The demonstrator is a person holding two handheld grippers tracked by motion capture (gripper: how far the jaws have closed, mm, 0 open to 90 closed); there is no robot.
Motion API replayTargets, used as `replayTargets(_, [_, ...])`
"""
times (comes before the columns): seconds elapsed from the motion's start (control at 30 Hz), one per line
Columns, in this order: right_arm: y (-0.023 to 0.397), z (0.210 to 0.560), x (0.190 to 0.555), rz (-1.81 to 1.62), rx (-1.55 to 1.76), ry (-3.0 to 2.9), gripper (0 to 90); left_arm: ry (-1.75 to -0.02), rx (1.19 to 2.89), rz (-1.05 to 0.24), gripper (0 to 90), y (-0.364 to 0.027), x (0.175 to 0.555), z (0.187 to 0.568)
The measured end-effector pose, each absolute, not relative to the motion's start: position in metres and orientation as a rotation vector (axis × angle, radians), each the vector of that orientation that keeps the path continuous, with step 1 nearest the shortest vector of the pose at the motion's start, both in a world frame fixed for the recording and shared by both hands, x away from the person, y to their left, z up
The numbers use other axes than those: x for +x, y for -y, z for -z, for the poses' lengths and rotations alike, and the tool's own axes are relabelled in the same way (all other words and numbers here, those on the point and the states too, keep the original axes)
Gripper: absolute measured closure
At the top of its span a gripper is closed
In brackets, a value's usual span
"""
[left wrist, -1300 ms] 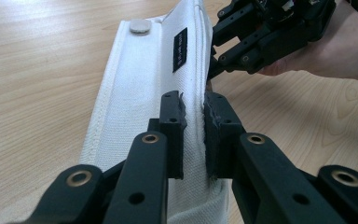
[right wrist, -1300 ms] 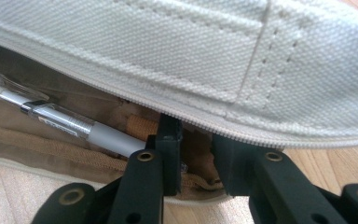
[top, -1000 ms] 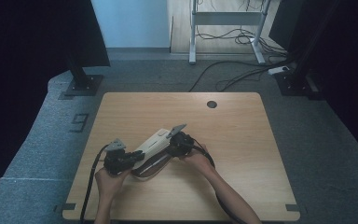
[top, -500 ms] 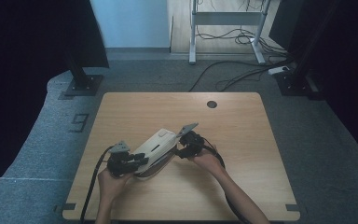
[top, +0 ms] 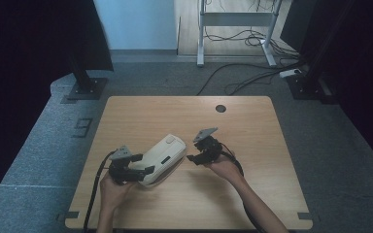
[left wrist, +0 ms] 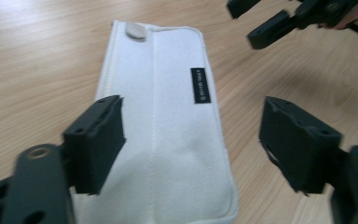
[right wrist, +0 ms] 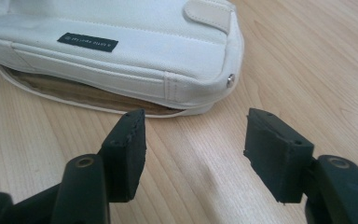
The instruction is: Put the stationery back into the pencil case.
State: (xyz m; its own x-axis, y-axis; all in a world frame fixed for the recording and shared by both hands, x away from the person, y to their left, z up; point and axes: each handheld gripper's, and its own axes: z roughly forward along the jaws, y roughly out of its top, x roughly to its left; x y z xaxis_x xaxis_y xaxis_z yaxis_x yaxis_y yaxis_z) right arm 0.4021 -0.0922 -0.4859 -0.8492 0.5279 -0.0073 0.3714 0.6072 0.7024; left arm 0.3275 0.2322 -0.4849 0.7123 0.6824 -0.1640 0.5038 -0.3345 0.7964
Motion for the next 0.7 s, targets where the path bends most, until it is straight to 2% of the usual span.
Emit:
replayTargets(0.13, [0.1,0.483,0.397,-1.089,0.752,-2.599,32.7,-0.911,2.05,-0.312,14.5,-0.234,0.326,0.485])
replayTargets(0.7, [0.148,0.476,0.374,-1.135,0.804,-2.501,14.0,-0.967,2.052,-0.384,4.4,-0.264,0.324,0.489])
